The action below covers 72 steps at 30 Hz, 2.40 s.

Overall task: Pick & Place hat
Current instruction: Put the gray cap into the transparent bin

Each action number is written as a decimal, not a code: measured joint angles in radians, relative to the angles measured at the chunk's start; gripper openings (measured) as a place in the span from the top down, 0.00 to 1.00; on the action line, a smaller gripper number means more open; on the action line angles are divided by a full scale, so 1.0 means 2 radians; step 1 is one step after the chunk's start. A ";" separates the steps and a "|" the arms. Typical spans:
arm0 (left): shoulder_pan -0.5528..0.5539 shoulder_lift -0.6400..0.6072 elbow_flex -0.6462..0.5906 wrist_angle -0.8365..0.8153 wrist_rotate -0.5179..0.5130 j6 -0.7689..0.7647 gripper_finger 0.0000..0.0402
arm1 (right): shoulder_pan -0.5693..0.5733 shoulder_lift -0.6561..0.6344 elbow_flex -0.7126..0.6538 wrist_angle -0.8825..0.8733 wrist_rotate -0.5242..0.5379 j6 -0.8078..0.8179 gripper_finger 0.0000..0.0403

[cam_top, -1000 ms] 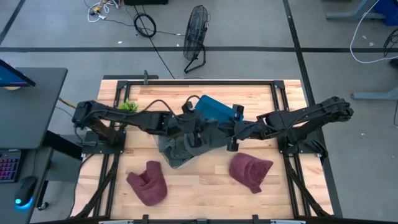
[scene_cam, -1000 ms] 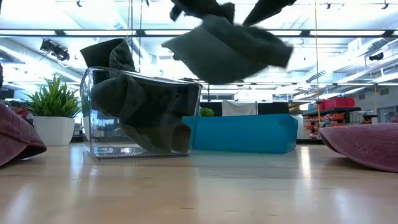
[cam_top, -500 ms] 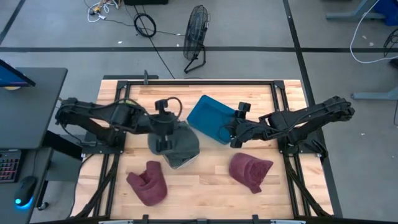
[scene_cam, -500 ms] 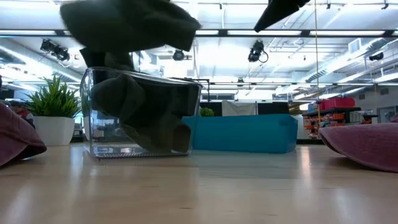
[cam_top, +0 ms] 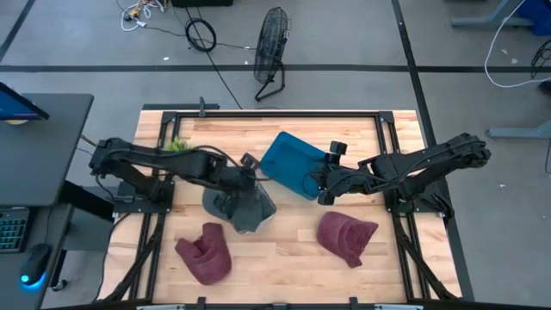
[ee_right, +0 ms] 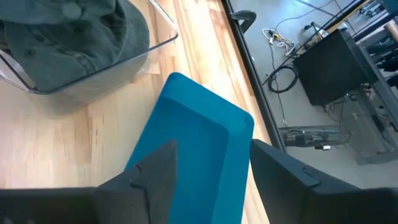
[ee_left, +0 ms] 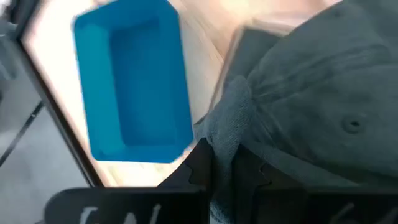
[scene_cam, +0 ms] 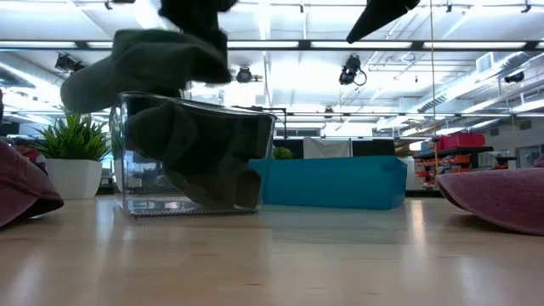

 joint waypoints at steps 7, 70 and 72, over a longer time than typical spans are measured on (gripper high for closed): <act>0.002 0.046 0.000 0.033 0.000 0.113 0.93 | 0.000 0.000 0.000 0.003 -0.021 0.000 0.50; -0.174 0.050 -0.005 -0.094 -0.034 -0.590 0.99 | -0.001 0.194 -0.001 0.305 -0.288 -0.041 1.00; -0.163 0.050 -0.014 -0.102 -0.033 -0.590 0.99 | -0.001 0.194 -0.001 0.306 -0.292 -0.041 1.00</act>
